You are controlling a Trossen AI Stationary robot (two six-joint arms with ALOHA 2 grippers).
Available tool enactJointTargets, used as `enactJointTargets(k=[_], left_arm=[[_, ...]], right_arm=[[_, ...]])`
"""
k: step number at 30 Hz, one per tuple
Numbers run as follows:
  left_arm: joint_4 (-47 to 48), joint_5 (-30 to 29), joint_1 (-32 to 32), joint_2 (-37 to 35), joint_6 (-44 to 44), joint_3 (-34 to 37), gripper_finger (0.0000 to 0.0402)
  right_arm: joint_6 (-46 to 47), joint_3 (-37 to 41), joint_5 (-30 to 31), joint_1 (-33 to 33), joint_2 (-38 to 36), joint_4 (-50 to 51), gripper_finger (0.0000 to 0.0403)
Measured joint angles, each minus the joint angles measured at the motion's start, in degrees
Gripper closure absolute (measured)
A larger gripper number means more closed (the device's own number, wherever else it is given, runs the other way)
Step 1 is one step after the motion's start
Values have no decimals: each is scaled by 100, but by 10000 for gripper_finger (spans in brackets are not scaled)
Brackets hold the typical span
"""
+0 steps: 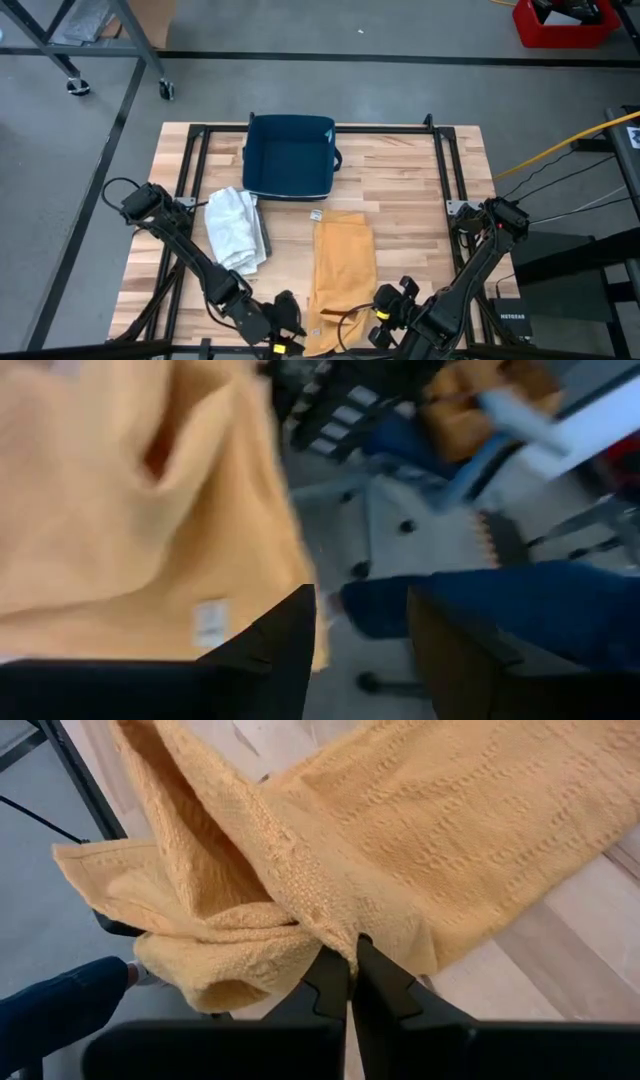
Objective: Fold towel
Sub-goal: Fold the yellow towel
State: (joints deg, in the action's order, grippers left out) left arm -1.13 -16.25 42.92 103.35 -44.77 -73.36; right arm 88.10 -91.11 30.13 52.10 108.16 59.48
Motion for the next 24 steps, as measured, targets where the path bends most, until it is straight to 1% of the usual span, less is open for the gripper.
enactJointTargets(k=[3, 6, 10, 12, 18, 24], left_arm=[[-249, -163, 6, 0, 181, 0, 257], [-286, -498, -48, 0, 430, 0, 258], [-307, -813, -188, 0, 447, 0, 258], [-471, -837, -274, 2, 481, 2, 258], [-1403, -840, -520, 159, 730, 2, 258], [-1703, -830, -591, 350, 607, 2, 258]], right_arm=[[-62, 0, 30, 0, 0, 0, 394], [-135, 0, 54, 0, 0, 0, 394], [-139, 0, 72, 2, 0, 0, 394], [-141, 0, 86, 0, 0, -2, 394], [-144, 0, 372, 1, 2, -109, 393], [-145, 0, 759, 0, 4, -287, 393]])
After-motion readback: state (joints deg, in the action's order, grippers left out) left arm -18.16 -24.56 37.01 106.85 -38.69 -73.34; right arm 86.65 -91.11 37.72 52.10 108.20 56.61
